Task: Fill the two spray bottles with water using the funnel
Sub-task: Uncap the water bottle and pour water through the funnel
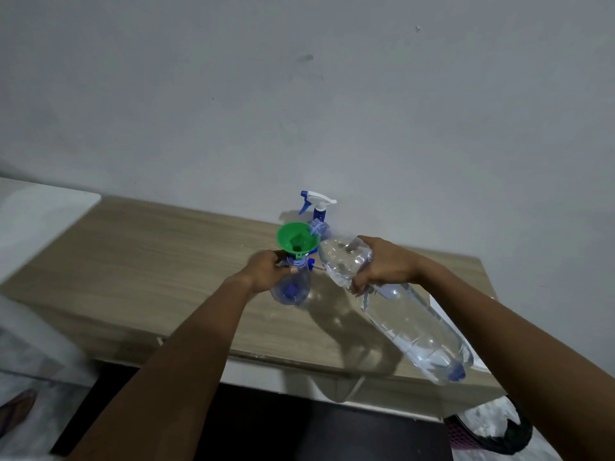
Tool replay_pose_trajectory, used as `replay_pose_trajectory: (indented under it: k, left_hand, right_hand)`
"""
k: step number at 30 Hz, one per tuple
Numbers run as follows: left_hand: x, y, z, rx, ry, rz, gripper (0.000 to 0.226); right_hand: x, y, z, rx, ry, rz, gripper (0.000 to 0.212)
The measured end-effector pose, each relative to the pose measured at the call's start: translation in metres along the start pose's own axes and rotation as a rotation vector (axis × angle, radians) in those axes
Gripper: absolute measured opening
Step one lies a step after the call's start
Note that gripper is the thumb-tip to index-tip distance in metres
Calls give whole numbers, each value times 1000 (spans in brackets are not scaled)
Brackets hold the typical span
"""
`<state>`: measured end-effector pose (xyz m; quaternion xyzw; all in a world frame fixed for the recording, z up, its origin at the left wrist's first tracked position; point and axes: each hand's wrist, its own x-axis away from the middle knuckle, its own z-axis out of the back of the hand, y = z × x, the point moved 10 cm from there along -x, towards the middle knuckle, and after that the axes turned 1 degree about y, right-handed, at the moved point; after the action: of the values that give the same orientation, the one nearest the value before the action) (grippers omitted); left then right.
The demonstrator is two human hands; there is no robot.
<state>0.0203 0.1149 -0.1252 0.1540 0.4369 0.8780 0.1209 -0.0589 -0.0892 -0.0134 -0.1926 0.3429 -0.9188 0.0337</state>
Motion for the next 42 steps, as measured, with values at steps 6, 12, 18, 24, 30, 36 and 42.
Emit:
replay_pose_trajectory:
  k: [6, 12, 18, 24, 30, 36, 42]
  left_hand:
    - [0, -1, 0, -15, -9, 5, 60]
    - [2, 1, -1, -22, -18, -2, 46]
    - [2, 2, -3, -18, -29, 1, 46]
    - [3, 0, -1, -22, -28, 15, 59]
    - [2, 0, -2, -25, -30, 13, 61]
    - [2, 1, -2, -45, -29, 9, 62]
    - [1, 0, 0, -59, -18, 12, 65]
  right_hand:
    - [2, -2, -2, 24, -31, -6, 56]
    - [0, -4, -4, 11, -71, -12, 60]
    - [3, 0, -4, 1, -86, -57, 60]
    - [0, 3, -6, 73, -128, -71, 63]
    - [-2, 3, -4, 96, -123, -68, 56]
    - [-4, 1, -8, 139, -169, -65, 58]
    - [-4, 1, -8, 137, -180, -71, 56]
